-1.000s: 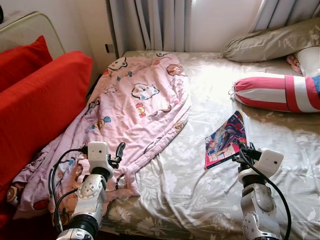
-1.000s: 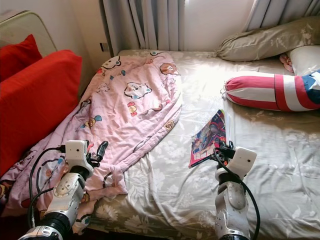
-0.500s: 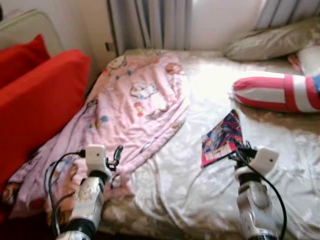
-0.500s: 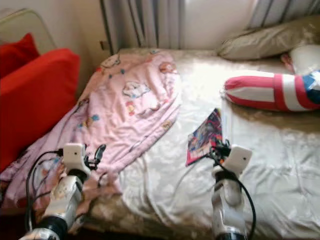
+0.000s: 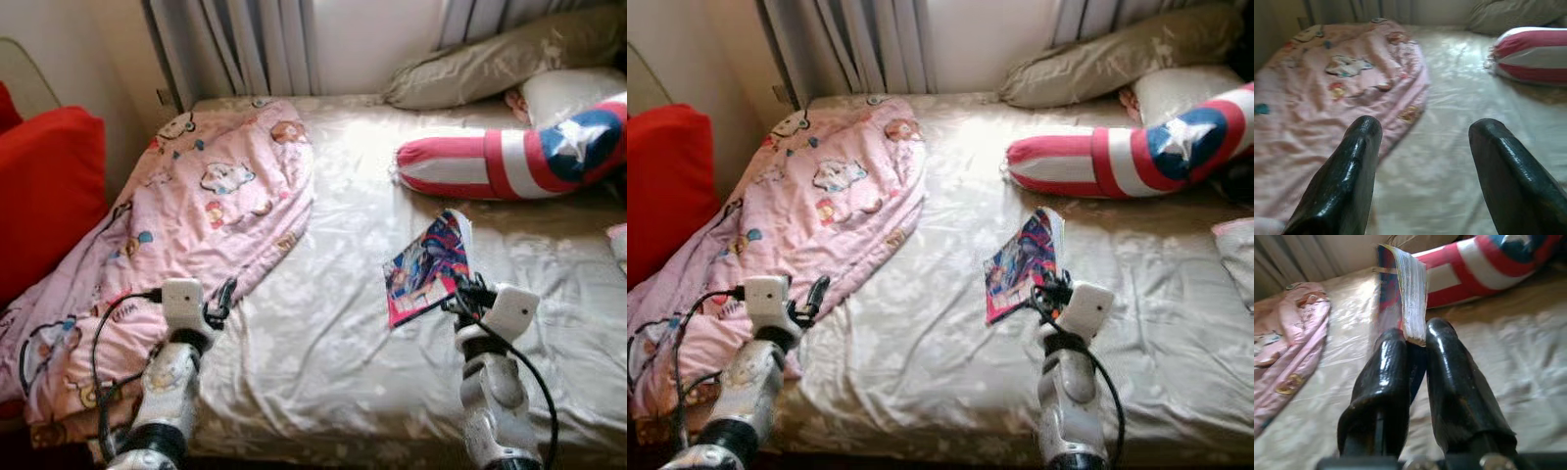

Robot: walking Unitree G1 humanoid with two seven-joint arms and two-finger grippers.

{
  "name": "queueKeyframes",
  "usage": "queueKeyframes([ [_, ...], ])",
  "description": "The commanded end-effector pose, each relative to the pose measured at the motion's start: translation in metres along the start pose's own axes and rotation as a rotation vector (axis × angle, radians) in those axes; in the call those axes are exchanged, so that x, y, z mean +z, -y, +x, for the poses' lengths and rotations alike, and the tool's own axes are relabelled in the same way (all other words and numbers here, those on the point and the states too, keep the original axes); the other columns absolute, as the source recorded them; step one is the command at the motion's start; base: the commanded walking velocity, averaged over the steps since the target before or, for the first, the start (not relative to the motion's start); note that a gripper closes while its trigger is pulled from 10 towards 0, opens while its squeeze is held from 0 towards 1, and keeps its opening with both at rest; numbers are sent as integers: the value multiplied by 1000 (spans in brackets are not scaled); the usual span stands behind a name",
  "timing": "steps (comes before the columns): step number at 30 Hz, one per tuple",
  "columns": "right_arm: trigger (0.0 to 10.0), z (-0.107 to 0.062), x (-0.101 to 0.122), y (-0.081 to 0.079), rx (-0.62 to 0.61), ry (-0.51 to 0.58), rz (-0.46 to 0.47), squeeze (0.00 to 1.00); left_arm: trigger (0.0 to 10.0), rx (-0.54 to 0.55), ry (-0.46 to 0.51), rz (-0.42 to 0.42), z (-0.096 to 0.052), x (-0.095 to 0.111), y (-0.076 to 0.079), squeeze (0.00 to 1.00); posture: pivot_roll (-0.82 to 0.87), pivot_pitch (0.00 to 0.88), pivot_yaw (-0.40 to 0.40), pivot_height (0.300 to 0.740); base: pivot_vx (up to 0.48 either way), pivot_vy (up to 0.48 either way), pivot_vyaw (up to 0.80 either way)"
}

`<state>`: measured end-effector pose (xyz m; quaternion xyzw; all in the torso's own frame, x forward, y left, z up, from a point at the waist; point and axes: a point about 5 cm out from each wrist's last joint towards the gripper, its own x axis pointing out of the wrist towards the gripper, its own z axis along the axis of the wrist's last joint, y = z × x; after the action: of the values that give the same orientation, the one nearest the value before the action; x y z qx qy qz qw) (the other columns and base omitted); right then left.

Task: Clean up the room

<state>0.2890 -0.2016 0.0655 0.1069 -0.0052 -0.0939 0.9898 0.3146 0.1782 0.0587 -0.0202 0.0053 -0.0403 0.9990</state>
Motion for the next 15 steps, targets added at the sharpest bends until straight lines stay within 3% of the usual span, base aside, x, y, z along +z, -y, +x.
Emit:
queueKeyframes([
  [1,10000,4,8,-9,30,42,-7,0,10000,30,-4,18,-1,2,-13,0,25,78,45,740,0,-416,0],
  [15,10000,3,5,-11,48,24,-21,0,10000,31,-6,19,-1,2,-13,0,26,78,46,740,0,-393,0],
])
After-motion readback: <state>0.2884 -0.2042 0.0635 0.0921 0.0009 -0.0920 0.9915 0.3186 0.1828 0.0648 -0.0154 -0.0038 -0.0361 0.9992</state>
